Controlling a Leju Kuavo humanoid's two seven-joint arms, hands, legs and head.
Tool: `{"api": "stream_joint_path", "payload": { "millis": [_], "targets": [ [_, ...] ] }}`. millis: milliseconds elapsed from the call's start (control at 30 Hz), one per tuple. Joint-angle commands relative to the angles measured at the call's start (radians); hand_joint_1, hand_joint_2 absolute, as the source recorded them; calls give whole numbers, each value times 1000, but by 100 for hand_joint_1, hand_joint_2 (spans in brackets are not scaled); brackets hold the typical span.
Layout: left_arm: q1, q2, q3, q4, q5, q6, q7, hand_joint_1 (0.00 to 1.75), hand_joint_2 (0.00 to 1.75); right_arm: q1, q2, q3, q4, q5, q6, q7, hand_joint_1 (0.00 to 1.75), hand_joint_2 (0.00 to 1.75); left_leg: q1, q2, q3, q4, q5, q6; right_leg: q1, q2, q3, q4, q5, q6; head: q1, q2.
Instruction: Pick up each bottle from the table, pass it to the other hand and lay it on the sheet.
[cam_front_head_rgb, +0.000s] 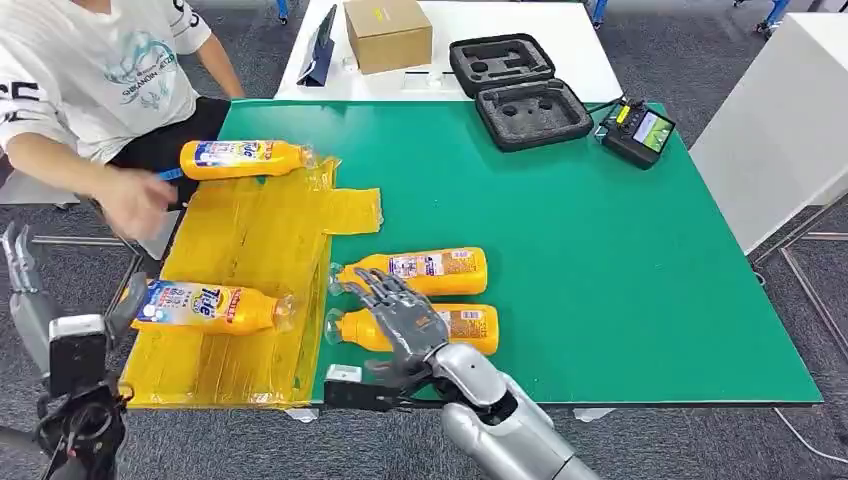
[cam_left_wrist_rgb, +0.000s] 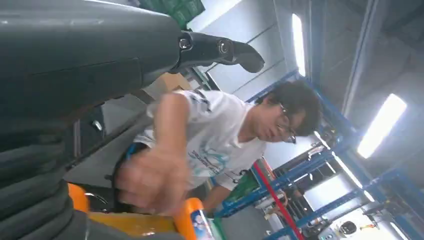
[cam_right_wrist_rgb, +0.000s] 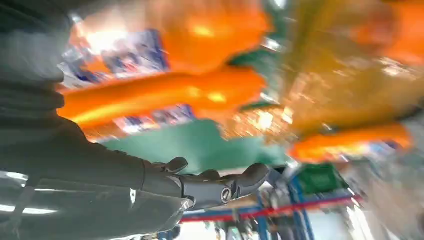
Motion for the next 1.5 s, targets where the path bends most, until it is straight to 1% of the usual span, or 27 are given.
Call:
{"api": "stream_joint_path", "payload": {
  "millis": [33, 133, 333, 367, 400, 433, 533, 700, 900, 933, 1100, 1133, 1167, 1200, 1233, 1433, 1467, 1500],
  "targets": [
    [41, -51, 78, -24, 10, -21, 3, 0, 175, -33, -25, -25, 178, 23, 62, 39, 0, 175, 0, -1, 3, -1, -1, 0, 0, 0, 4, -1, -1, 0, 0, 0],
    [43, -51, 83, -20, 9, -21, 3, 0, 175, -30, -24, -25, 189, 27, 73, 51, 0, 175, 0, -1, 5, -1, -1, 0, 0, 1, 5, -1, -1, 0, 0, 0],
    [57, -60, 98, -25, 9, -33, 3, 0, 175, -19, -29, -35, 183, 36, 83, 84, 0, 175, 0, -1, 3, -1, -1, 0, 0, 0, 3, -1, -1, 0, 0, 0],
    [54, -61, 98, -21, 6, -36, 3, 0, 175, -16, -29, -38, 181, 35, 84, 86, 0, 175, 0, -2, 5, -2, -2, 0, 0, 0, 6, -2, -2, 0, 0, 0],
    [51, -61, 98, -17, 1, -38, 3, 0, 175, -13, -29, -41, 180, 36, 84, 90, 0, 175, 0, -2, 3, -1, -1, 0, 0, 0, 3, -1, -1, 0, 0, 0],
    [48, -63, 98, -14, -1, -39, 3, 0, 175, -10, -28, -46, 179, 38, 84, 96, 0, 175, 0, -3, 5, -2, -1, 0, 0, -1, 5, -1, -2, 0, 0, 0],
    [48, -63, 98, -14, -1, -39, 3, 0, 175, -10, -28, -46, 179, 38, 84, 96, 0, 175, 0, -2, 2, -1, 0, 0, 0, -1, 2, -1, -1, 0, 0, 0],
    [46, -68, 99, -12, -9, -40, 3, 0, 175, -4, -29, -66, 166, 49, 77, 109, 0, 175, 0, -3, 4, -1, -1, 0, 0, -1, 5, -1, -1, 0, 0, 0],
    [40, -80, 102, -11, -18, -40, 3, 0, 175, 4, -38, -94, 140, 49, 78, 111, 0, 175, 0, -2, 2, -1, 0, 0, 0, -1, 3, -1, -1, 0, 0, 0],
    [38, -82, 101, -10, -21, -40, 3, 0, 175, 5, -40, -100, 141, 48, 79, 113, 0, 175, 0, -3, 4, -1, -1, 0, 0, -1, 5, -1, -1, 0, 0, 0],
    [19, -87, 106, 7, -26, -55, 3, 0, 175, 3, -43, -123, 187, 42, 107, 126, 2, 175, 0, -3, 2, -1, 0, 0, 0, -2, 3, -1, -1, 0, 0, 0],
    [16, -89, 107, 11, -25, -60, 3, 0, 175, 0, -43, -124, 200, 42, 114, 128, 40, 175, 0, -4, 4, -1, -1, 0, 0, -2, 5, -1, -1, 0, 0, 0],
    [15, -90, 107, 12, -25, -60, 3, 0, 175, 1, -45, -124, 202, 42, 114, 127, 40, 175, 0, -4, 4, -1, 0, 0, 0, -2, 5, -1, -1, 0, 0, 0],
    [12, -89, 106, 17, -26, -62, 3, 0, 175, -1, -44, -124, 209, 40, 117, 128, 164, 175, 0, -4, 4, -1, 0, 0, 0, -2, 4, -1, -1, 0, 0, 0],
    [10, -90, 106, 18, -25, -63, 3, 0, 175, -3, -44, -124, 215, 40, 120, 128, 175, 175, 0, -3, 2, -1, 0, 0, 0, -2, 3, -1, -1, 0, 0, 0],
    [-1, -99, 104, 24, -17, -65, 3, 0, 175, -8, -40, -131, 247, 19, 149, 117, 175, 175, 0, -4, 6, -2, -1, 0, 0, -2, 7, -2, -1, 0, 0, 0],
    [-1, -99, 104, 24, -17, -65, 3, 0, 175, -5, -39, -131, 246, 19, 149, 117, 175, 175, 0, -6, 10, -4, -2, 0, 0, -3, 11, -3, -3, 0, 0, 0],
    [-1, -99, 104, 24, -17, -65, 3, 0, 175, -5, -39, -131, 246, 19, 149, 117, 175, 175, 0, -4, 5, -2, 0, 0, 0, -3, 6, -2, -1, 0, 0, 0]
  ]
}}
